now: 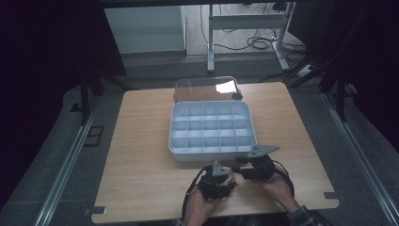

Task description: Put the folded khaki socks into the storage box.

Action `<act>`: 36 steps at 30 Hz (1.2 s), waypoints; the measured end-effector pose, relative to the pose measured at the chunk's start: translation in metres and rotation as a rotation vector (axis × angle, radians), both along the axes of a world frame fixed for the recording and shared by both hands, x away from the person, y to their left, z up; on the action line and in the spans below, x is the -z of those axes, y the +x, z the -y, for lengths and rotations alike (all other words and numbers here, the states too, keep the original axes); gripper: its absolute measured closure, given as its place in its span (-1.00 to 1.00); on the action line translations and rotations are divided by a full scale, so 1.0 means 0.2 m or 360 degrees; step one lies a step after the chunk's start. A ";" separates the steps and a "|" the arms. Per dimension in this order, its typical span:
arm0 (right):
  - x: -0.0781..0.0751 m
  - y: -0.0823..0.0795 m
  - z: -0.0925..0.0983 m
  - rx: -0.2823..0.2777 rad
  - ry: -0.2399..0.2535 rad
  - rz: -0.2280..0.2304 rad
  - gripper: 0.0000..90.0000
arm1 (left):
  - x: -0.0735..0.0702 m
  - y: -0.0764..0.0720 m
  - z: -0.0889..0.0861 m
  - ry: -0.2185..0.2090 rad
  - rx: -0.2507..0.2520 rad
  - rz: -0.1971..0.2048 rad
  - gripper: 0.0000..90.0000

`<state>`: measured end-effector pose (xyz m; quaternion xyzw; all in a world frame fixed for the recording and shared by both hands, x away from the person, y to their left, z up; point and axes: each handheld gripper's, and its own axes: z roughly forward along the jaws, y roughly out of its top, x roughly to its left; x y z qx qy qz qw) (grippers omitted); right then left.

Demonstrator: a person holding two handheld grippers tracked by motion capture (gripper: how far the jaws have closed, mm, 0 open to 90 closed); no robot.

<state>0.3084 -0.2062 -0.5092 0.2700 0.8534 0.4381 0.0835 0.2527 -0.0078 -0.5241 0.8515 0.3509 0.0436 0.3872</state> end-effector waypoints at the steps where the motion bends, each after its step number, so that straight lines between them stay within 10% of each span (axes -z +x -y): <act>1: 0.00 0.00 -0.01 -0.0002 -0.0001 0.0006 0.18 | 0.00 0.00 0.00 0.0005 0.0008 0.0004 0.29; 15: 0.08 0.02 -0.03 0.0018 -0.0053 -0.0011 0.22 | 0.02 -0.03 -0.03 -0.0100 0.0051 0.0051 0.07; 26: 0.09 0.01 -0.04 -0.0002 -0.0060 0.0012 0.21 | -0.08 0.02 -0.22 -0.0109 -0.0164 0.0137 0.06; 36: 0.09 0.00 -0.06 -0.0078 -0.0053 0.0033 0.21 | -0.02 0.10 -0.21 -0.0096 -0.0244 0.0145 0.01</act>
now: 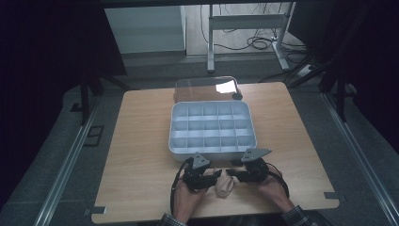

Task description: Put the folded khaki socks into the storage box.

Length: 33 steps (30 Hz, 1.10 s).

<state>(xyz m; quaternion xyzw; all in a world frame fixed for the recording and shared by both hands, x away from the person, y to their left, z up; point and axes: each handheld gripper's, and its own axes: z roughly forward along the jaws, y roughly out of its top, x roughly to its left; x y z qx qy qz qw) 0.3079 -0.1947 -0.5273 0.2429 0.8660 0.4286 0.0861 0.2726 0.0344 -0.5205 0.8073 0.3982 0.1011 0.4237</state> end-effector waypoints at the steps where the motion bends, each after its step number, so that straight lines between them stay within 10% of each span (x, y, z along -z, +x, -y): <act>1: 0.00 0.00 0.00 -0.0006 -0.0001 0.0004 0.21 | 0.01 0.01 0.01 0.0002 -0.0008 -0.0002 0.00; 19: -0.06 -0.11 -0.01 0.0024 0.0129 -0.0060 -0.20 | 0.06 0.03 -0.01 0.0010 -0.0032 -0.0099 -0.02; 33: 0.01 -0.08 -0.01 0.0028 0.0038 -0.0075 -0.13 | 0.03 0.04 0.05 0.0040 0.0025 -0.0036 -0.10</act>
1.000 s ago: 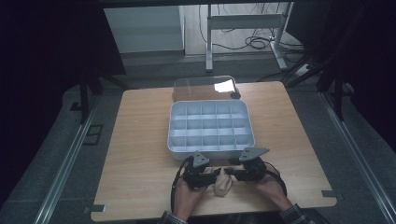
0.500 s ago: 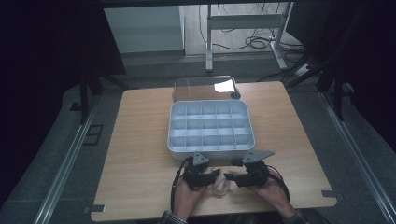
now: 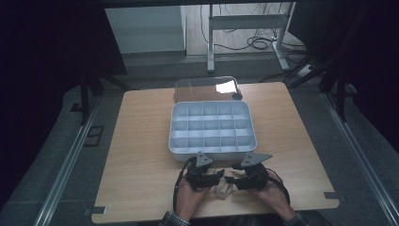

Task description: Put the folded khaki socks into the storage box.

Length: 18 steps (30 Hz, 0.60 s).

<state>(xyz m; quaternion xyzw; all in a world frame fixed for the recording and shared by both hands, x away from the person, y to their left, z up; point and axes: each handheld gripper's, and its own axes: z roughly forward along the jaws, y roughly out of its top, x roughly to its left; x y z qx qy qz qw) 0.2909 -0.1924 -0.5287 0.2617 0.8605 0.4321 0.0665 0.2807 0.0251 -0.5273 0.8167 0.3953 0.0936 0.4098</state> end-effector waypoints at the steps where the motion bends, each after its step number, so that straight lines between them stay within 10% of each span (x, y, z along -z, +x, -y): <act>1: 0.00 0.00 0.00 -0.0002 -0.0010 0.0008 -0.13 | 0.01 0.00 0.00 0.0002 -0.0007 -0.0012 -0.10; 14: 0.01 0.05 0.02 -0.0003 -0.0053 0.0029 -0.13 | 0.00 -0.04 -0.04 -0.0002 -0.0003 -0.0132 -0.02; 18: 0.01 0.05 0.01 -0.0014 -0.0054 0.0040 -0.09 | -0.01 -0.02 -0.03 -0.0014 -0.0014 -0.0071 -0.06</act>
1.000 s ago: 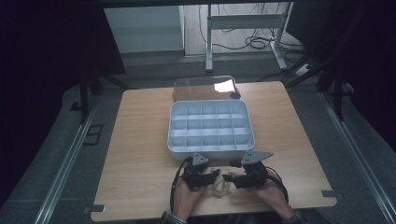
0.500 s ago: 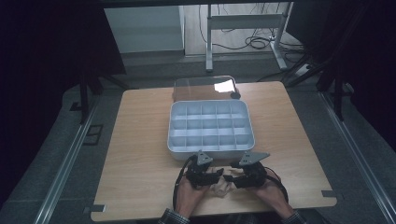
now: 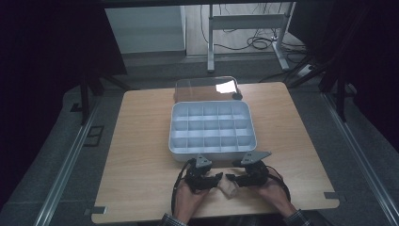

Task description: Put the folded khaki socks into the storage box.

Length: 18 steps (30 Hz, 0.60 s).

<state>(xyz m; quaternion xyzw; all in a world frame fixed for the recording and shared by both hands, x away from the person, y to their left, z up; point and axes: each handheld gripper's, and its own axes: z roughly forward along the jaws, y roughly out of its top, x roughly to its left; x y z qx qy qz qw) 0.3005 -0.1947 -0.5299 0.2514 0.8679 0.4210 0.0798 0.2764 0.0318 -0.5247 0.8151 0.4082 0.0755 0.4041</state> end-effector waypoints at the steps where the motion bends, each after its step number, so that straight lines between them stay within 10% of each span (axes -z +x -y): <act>1: 0.00 0.00 0.00 0.0001 0.0002 -0.0001 -0.09 | 0.01 0.01 0.00 0.0005 0.0002 -0.0010 -0.07; 18: -0.01 -0.09 0.07 -0.0023 -0.0002 -0.0017 -0.21 | 0.03 0.03 -0.01 -0.0006 0.0016 -0.0125 0.01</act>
